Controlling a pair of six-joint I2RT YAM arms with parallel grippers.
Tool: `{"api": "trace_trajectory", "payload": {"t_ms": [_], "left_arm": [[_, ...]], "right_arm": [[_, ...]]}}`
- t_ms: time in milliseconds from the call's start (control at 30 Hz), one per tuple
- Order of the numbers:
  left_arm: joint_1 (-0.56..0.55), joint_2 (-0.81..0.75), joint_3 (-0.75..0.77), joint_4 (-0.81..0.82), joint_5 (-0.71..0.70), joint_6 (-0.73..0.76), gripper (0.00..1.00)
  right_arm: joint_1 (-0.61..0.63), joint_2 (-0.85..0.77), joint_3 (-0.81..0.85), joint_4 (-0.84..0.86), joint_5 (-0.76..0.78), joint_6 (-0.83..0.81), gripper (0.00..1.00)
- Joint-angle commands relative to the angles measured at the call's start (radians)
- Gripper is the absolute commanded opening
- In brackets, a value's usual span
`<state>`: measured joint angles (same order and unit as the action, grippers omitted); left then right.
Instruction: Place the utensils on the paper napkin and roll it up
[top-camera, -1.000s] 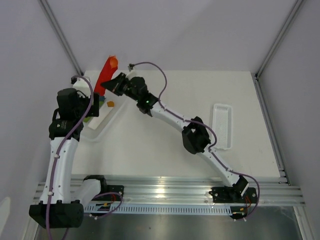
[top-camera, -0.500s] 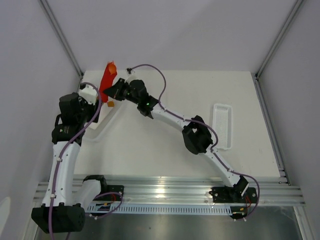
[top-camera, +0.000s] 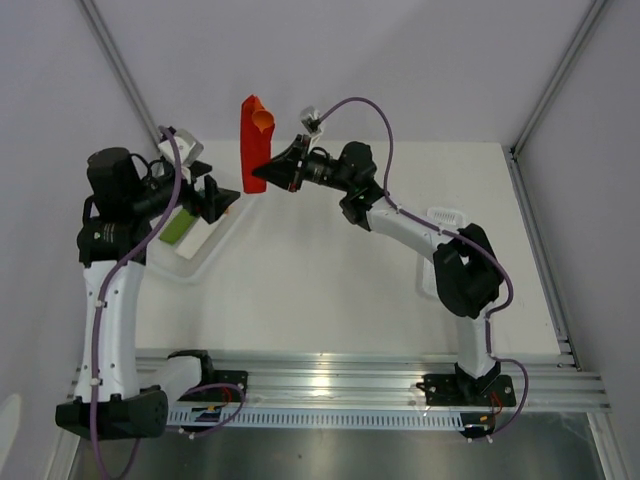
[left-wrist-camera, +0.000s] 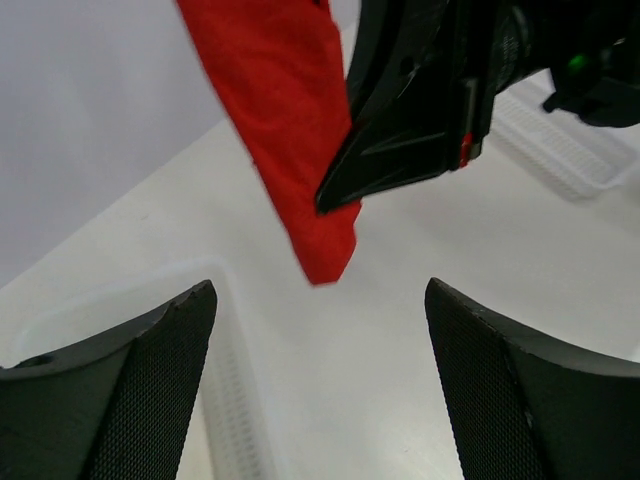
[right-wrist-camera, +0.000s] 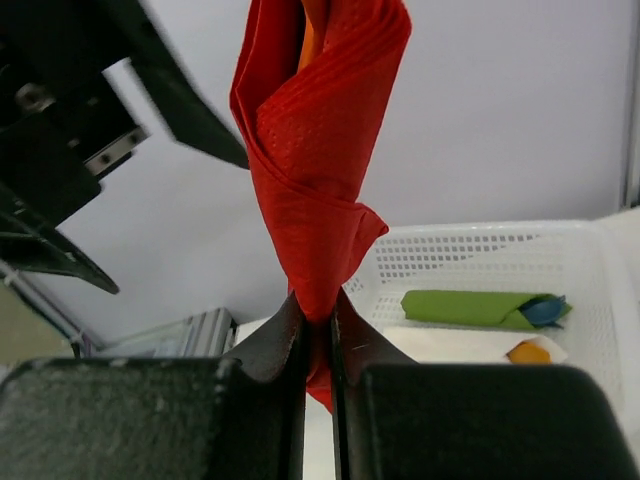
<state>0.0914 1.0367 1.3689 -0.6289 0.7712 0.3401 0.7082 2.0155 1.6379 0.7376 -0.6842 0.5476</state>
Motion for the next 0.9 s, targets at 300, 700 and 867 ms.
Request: {"api": "trace_trajectory", "payload": {"t_ms": [300,700,867], "left_arm": [[-0.07,0.22,0.291,-0.026,0.358,-0.223,0.87],[-0.144,0.276,0.328,-0.012,0.28,-0.282,0.61],[-0.142,0.287,0.334,-0.003,0.244,-0.28,0.62]], "right_arm": [[0.022,-0.098,-0.013,0.167,-0.187,-0.112,0.0],[0.004,-0.08,0.02,0.212,-0.227,-0.066,0.0],[-0.006,-0.075,0.019,0.273,-0.227,-0.019,0.0]]}}
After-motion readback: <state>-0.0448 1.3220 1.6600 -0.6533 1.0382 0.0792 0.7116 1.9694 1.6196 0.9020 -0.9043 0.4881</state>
